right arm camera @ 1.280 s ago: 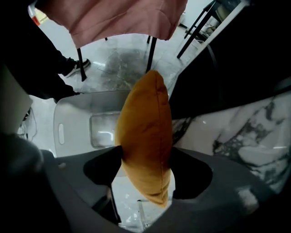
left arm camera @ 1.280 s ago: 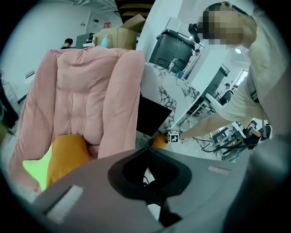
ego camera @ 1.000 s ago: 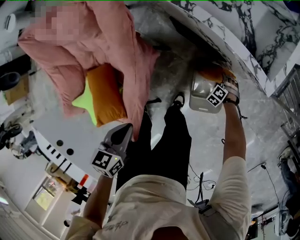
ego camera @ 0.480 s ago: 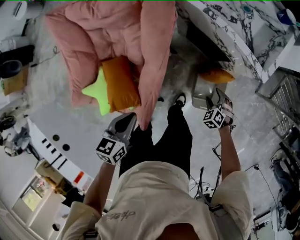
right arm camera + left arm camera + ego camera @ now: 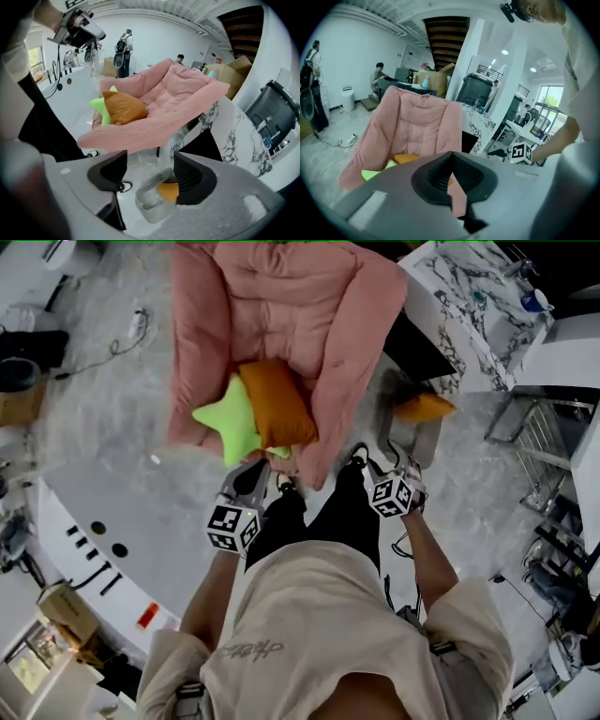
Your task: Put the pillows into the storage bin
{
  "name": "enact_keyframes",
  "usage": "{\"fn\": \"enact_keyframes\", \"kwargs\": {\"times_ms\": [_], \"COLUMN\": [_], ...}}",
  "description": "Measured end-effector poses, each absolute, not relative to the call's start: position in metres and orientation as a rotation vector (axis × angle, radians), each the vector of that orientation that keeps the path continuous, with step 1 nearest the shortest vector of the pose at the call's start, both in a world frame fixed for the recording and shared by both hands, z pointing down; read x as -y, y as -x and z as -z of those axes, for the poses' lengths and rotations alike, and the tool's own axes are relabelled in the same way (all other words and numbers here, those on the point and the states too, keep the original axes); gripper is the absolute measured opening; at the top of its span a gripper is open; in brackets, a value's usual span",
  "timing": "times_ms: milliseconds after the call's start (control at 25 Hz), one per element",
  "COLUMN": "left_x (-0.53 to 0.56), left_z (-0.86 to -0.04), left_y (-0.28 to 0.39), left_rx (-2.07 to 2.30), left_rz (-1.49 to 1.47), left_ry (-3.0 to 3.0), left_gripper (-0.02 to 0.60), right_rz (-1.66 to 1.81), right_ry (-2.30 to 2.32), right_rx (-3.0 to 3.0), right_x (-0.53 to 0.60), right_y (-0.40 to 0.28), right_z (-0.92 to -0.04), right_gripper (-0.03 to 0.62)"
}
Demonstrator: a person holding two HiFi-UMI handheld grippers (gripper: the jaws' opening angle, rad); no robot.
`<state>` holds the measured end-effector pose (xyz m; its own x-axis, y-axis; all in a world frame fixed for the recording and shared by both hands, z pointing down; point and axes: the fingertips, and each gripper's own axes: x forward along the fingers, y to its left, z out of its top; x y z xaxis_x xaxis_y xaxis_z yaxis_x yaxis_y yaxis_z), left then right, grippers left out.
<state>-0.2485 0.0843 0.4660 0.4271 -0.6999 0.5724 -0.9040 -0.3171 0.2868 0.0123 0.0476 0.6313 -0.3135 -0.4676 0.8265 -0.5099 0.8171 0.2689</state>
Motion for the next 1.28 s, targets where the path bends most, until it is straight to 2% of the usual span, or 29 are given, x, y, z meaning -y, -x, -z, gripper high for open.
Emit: {"fn": "enact_keyframes", "kwargs": {"times_ms": [320,640,1120,1280], "left_x": [-0.115,-0.154,-0.192,-0.194], "left_z": [-0.445,-0.444,-0.469,-0.472], "left_y": [0.337,0.378,0.394,0.386], "left_rx": [1.444,1.422,1.440,1.427], "left_rz": [-0.300,-0.261,-0.303,-0.296], "left_ry": [-2.145,-2.155,-2.046,-2.016], "left_gripper": [0.019,0.019,0.019,0.019], "right_rz": [-0.051,0.004,0.087,0.113], "right_ry": [-0.873,-0.866,-0.615,-0.577], "right_rx": [1.955,1.939,1.947,1.912], "right_x": [-0.090,-0.118,-0.121,-0.105], "right_y": [0.074,0.127,0.197,0.208], "right_z": [-0.565,-0.541,-0.606,-0.641], "right_gripper": [0.310,0.310,0.322,0.366]}}
